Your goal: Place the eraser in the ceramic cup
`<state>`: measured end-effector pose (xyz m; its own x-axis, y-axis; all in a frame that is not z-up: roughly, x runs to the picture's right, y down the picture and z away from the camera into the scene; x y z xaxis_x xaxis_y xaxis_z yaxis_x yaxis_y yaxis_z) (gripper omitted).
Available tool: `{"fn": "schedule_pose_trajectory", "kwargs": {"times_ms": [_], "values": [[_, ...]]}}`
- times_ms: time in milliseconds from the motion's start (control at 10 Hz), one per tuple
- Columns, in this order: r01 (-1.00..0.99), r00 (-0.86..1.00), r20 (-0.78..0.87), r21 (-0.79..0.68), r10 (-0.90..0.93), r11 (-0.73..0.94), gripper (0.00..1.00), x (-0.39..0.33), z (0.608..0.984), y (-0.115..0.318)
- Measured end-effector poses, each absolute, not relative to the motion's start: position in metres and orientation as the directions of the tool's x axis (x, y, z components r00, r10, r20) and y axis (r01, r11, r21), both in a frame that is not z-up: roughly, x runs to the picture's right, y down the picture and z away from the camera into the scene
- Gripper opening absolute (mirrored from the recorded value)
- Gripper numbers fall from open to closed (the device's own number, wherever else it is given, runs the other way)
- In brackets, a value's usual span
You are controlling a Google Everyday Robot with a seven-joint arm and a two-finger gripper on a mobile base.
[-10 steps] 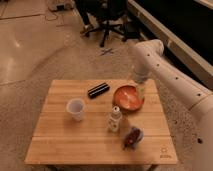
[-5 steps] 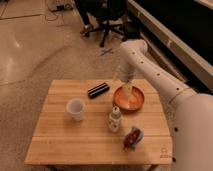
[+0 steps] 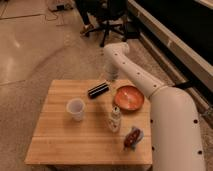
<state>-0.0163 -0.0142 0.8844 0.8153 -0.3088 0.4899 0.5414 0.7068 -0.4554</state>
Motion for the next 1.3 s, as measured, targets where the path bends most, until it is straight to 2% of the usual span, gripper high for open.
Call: {"fn": "schedule_pose_trajectory", "kwargs": {"times_ms": [700,1300], "values": [[0.587,0.789,0.508,-0.455,-0.346,0.67,0.8,-0.055,0.944,0.003],[0.617,0.774,0.506,-0.464,-0.382,0.635,0.8,-0.079,0.975,0.008]]}}
